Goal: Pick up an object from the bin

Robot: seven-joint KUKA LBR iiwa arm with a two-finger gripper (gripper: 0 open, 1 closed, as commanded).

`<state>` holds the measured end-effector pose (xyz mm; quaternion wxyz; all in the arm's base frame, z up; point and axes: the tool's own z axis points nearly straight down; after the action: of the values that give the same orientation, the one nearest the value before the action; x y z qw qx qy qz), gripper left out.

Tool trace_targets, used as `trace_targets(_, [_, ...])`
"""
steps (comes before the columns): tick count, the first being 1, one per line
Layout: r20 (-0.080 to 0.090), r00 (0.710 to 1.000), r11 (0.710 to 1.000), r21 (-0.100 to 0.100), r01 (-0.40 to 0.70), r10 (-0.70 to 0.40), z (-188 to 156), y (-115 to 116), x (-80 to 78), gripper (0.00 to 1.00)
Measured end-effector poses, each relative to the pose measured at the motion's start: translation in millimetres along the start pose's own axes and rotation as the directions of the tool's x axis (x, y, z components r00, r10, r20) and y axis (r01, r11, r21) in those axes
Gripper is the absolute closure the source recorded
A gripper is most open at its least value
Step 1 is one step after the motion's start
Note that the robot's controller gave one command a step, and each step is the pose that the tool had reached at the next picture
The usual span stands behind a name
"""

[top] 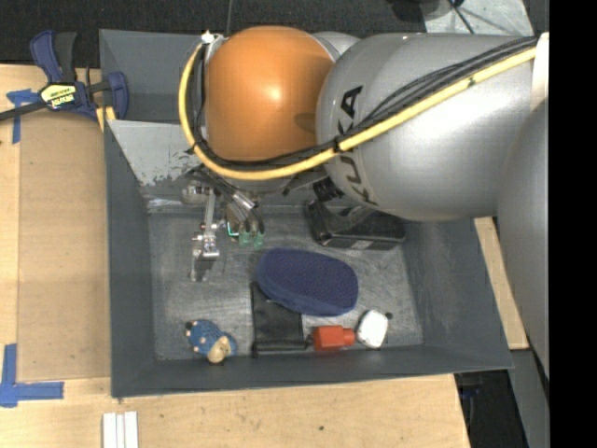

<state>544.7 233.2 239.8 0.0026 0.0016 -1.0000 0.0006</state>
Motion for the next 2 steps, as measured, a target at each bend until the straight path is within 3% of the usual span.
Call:
trace_targets(1, [0.011, 0.994, 0.994, -0.003, 0.110, -0.110, 158, -1, 55.3, 0.00])
trace_targets(2, [0.004, 0.952, 0.952, 0.001, 0.305, -0.305, 140, -34, 61.3, 0.00])
